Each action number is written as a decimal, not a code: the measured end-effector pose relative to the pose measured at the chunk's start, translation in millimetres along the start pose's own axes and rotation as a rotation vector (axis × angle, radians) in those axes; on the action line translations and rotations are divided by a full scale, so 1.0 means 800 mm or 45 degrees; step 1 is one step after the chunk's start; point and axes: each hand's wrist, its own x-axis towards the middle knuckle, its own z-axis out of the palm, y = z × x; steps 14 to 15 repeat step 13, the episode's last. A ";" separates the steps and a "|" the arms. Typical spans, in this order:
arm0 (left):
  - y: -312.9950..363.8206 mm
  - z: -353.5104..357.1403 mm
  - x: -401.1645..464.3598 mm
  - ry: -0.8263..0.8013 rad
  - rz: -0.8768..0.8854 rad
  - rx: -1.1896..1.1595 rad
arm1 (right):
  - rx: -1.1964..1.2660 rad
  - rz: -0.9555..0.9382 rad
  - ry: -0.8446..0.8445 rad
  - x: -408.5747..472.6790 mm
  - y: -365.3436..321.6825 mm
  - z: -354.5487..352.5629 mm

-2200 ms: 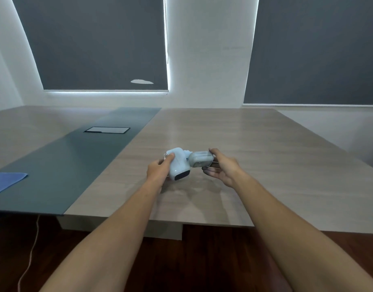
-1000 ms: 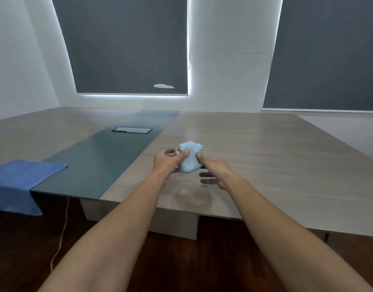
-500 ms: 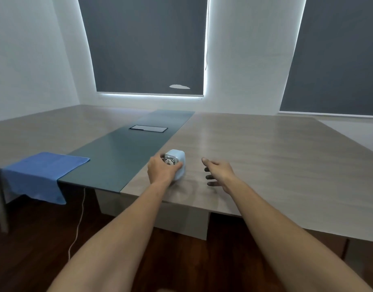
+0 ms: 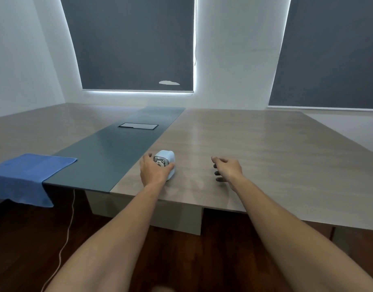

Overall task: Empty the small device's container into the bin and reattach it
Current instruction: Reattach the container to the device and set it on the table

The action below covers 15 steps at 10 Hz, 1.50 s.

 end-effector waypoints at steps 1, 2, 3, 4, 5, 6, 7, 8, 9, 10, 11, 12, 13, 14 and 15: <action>0.010 0.002 -0.009 0.045 0.084 0.102 | -0.143 -0.098 0.104 -0.001 0.004 -0.019; 0.030 0.009 -0.022 0.103 0.291 0.187 | -0.432 -0.251 0.187 -0.008 0.010 -0.045; 0.054 0.025 -0.036 0.072 0.527 0.253 | -0.656 -0.334 0.240 -0.007 0.025 -0.073; 0.075 0.051 -0.050 -0.113 0.614 0.272 | -0.873 -0.350 0.261 -0.004 0.038 -0.101; 0.084 0.079 -0.066 -0.325 0.640 0.326 | -1.039 -0.353 0.259 -0.006 0.054 -0.126; 0.079 0.102 -0.078 -0.487 0.680 0.462 | -1.206 -0.382 0.229 -0.006 0.070 -0.142; 0.070 0.120 -0.086 -0.558 0.690 0.570 | -1.277 -0.366 0.186 -0.011 0.077 -0.148; 0.058 0.131 -0.088 -0.629 0.643 0.642 | -1.343 -0.364 0.164 -0.012 0.087 -0.148; 0.047 0.137 -0.090 -0.678 0.614 0.701 | -1.368 -0.353 0.154 -0.012 0.091 -0.149; 0.043 0.143 -0.088 -0.693 0.618 0.741 | -1.403 -0.359 0.179 -0.009 0.093 -0.149; 0.042 0.143 -0.088 -0.714 0.615 0.775 | -1.366 -0.355 0.168 -0.011 0.090 -0.151; 0.041 0.142 -0.088 -0.736 0.611 0.778 | -1.167 -0.393 0.188 -0.009 0.091 -0.152; 0.042 0.141 -0.089 -0.733 0.619 0.780 | -0.722 -0.519 0.376 -0.018 0.066 -0.162; 0.042 0.141 -0.089 -0.733 0.619 0.780 | -0.722 -0.519 0.376 -0.018 0.066 -0.162; 0.042 0.141 -0.089 -0.733 0.619 0.780 | -0.722 -0.519 0.376 -0.018 0.066 -0.162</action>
